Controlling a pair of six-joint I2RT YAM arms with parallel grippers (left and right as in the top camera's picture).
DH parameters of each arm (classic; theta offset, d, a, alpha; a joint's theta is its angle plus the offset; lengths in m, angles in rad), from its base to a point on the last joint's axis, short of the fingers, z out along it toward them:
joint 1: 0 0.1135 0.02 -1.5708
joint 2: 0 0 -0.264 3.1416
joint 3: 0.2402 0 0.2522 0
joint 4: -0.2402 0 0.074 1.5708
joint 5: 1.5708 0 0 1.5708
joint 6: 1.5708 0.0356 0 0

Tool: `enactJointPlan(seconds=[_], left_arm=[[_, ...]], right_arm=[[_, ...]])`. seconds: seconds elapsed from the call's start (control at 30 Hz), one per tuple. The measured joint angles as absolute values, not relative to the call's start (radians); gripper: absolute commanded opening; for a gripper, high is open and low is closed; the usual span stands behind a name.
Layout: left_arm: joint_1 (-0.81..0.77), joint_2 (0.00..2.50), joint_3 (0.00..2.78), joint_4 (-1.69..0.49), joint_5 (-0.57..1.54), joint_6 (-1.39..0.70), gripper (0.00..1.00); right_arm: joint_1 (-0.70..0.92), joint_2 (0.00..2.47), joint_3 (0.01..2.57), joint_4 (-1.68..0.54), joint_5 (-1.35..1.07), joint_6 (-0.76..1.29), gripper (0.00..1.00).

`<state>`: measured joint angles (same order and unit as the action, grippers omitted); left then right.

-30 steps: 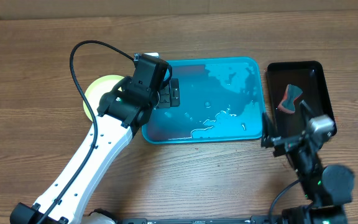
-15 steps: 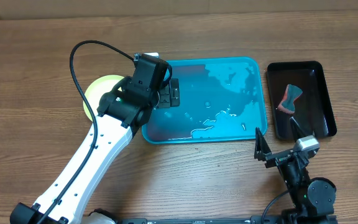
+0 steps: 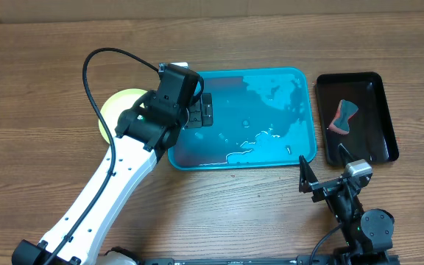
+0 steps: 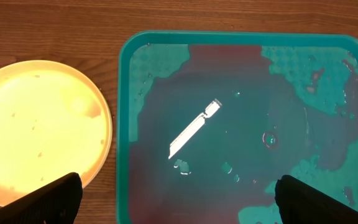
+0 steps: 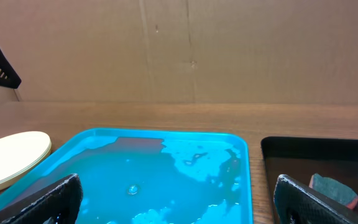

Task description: Clean dirty plates on tray and stack at the side

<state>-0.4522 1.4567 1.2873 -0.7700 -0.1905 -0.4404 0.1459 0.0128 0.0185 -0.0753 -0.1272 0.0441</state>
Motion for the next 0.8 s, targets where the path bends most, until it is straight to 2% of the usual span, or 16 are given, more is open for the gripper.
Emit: enactJointPlan(seconds=[0.63, 0.8], left_arm=[[-0.452, 1.457, 1.287, -0.744, -0.207, -0.438, 1.0], [-0.446, 1.448, 1.283, -0.568, -0.218, -0.378, 1.0]], right_arm=[[0.146, 0.013, 0.019, -0.075, -0.128, 0.048, 1.0], [0.146, 0.013, 0.019, -0.075, -0.128, 0.049, 1.0]])
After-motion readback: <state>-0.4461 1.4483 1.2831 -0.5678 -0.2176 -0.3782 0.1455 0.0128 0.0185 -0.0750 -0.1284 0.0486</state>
